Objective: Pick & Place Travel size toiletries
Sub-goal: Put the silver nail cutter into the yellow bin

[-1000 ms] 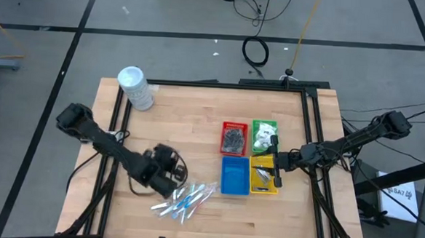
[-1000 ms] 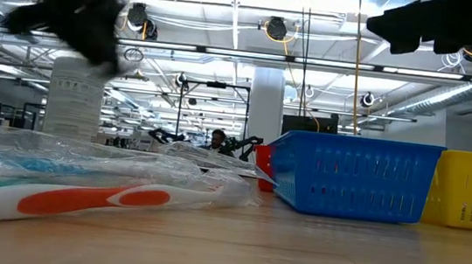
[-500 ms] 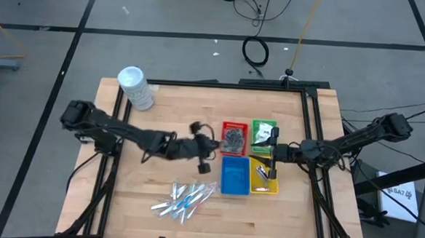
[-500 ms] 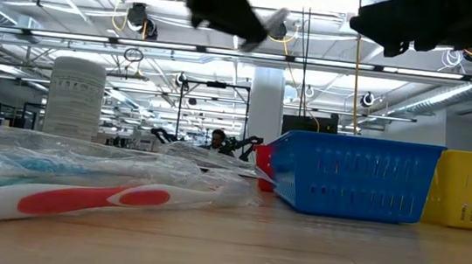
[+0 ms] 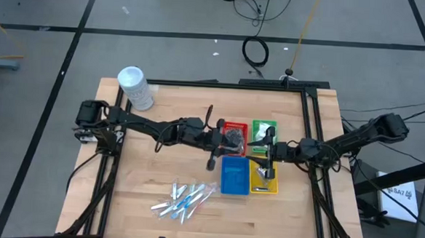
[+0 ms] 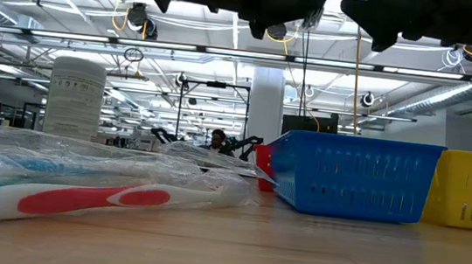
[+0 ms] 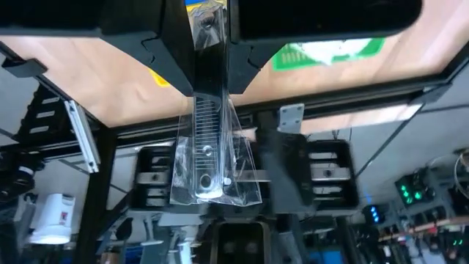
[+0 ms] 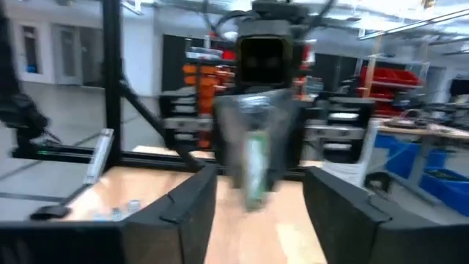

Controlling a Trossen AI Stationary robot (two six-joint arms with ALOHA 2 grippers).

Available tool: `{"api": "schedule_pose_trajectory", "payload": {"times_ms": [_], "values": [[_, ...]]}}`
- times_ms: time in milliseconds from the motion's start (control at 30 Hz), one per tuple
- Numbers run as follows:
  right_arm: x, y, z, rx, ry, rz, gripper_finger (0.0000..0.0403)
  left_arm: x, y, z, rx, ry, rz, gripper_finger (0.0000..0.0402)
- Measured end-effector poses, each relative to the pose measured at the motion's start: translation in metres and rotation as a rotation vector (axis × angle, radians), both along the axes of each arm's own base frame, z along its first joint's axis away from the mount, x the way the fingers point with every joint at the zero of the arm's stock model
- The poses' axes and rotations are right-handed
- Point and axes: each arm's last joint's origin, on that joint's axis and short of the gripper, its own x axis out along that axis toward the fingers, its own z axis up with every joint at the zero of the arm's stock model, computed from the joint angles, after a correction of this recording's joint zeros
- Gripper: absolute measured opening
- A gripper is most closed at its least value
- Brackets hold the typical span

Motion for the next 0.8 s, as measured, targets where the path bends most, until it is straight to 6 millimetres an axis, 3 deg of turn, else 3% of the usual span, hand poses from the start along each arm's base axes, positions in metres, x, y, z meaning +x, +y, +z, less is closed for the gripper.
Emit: {"api": "schedule_pose_trajectory", "payload": {"times_ms": [300,567,800], "values": [[0.013,-0.008,-0.002,0.050,-0.098,0.042,0.0276,0.000,0.002,0.001,-0.024,0.001,0.005,0.0033],[0.037,-0.007,0.000,0.023,-0.074,0.096,0.0265,0.000,0.002,0.000,-0.027,0.009,0.006,0.0033],[0.039,-0.008,0.002,0.022,-0.077,0.081,0.0232,-0.001,0.002,-0.002,-0.030,0.035,0.007,0.0033]]}}
